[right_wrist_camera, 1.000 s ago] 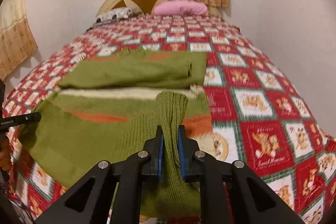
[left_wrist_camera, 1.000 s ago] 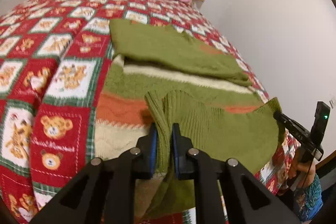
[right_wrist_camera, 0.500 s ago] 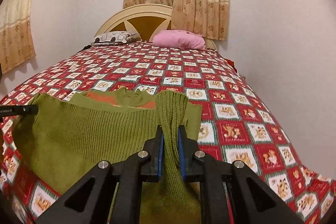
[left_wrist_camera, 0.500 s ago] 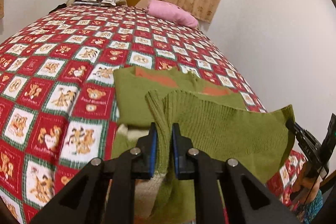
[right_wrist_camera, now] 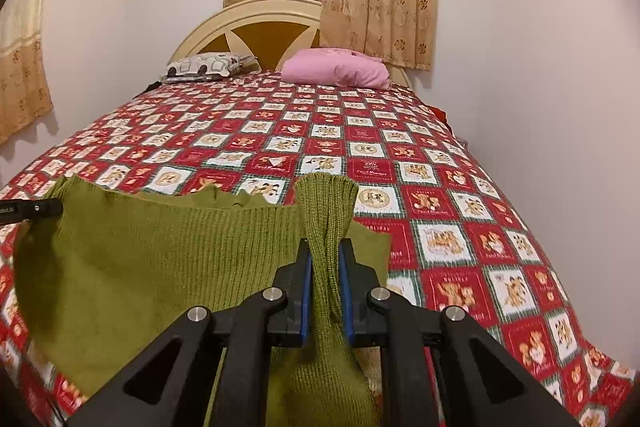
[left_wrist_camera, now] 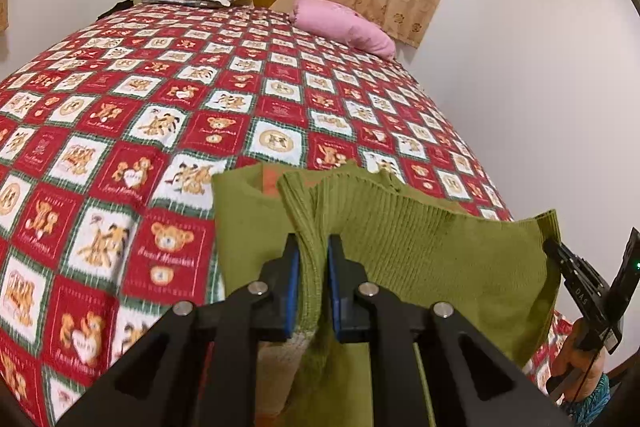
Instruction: Fold small clothes
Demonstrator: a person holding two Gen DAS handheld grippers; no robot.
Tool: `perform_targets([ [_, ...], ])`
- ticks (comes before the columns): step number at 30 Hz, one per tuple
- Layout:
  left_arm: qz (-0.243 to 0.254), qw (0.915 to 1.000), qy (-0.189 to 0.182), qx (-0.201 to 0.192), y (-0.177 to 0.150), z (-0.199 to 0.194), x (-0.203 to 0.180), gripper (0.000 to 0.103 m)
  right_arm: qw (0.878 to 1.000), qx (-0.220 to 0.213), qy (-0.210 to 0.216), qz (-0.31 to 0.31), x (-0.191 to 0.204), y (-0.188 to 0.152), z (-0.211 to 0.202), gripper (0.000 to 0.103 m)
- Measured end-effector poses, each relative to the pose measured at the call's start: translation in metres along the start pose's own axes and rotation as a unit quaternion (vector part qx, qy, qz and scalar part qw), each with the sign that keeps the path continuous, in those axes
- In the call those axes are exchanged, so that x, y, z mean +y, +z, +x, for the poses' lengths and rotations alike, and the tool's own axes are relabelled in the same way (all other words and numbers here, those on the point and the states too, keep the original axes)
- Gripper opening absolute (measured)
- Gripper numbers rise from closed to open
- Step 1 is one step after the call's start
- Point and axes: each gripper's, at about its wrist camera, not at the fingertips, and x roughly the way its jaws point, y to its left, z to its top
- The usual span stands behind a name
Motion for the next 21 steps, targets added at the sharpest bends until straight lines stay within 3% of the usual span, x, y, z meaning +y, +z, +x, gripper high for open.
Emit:
perform_targets([
  [13, -0.033, 0.9991, 0.024, 0.004, 0.052, 0.083, 0.021, 0.014, 0.999, 0.021, -0.038, -0.030, 0.006, 0.032, 0.115, 0.011],
  [17, -0.038, 0.9977, 0.054, 0.013, 0.049, 0.112, 0.026, 0.014, 0.998, 0.042, -0.037, -0.035, 0.005, 0.025, 0.152, 0.011],
  [21, -0.065, 0.9904, 0.120, 0.022, 0.035, 0.131, 0.045, 0.020, 0.996, 0.073, -0.040, -0.033, 0.003, 0.012, 0.176, 0.011],
])
